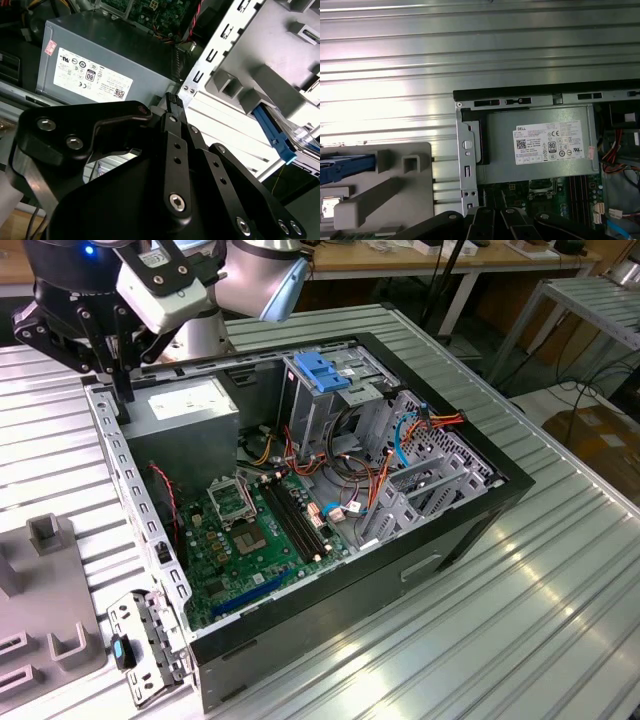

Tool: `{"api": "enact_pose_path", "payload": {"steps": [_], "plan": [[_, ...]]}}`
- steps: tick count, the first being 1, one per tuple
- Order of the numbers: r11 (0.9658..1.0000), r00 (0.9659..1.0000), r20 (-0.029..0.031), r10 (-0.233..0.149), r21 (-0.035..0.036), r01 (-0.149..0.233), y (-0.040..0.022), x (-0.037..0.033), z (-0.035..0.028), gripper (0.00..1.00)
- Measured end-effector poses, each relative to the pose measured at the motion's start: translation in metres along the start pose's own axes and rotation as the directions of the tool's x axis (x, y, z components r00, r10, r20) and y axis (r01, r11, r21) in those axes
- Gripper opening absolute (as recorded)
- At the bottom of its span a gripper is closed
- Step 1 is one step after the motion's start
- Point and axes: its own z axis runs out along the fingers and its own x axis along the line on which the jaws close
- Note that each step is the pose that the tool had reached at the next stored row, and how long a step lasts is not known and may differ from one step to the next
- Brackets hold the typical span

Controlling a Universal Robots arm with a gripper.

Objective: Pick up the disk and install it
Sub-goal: 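Reach for the disk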

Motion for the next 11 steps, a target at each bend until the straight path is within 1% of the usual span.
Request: {"api": "enact_pose_path", "payload": {"steps": [11], "plan": [[1.0, 1.0, 0.0, 0.0, 0.0, 0.0, -0.0004, 0.0049, -0.0001, 0.11]]}}
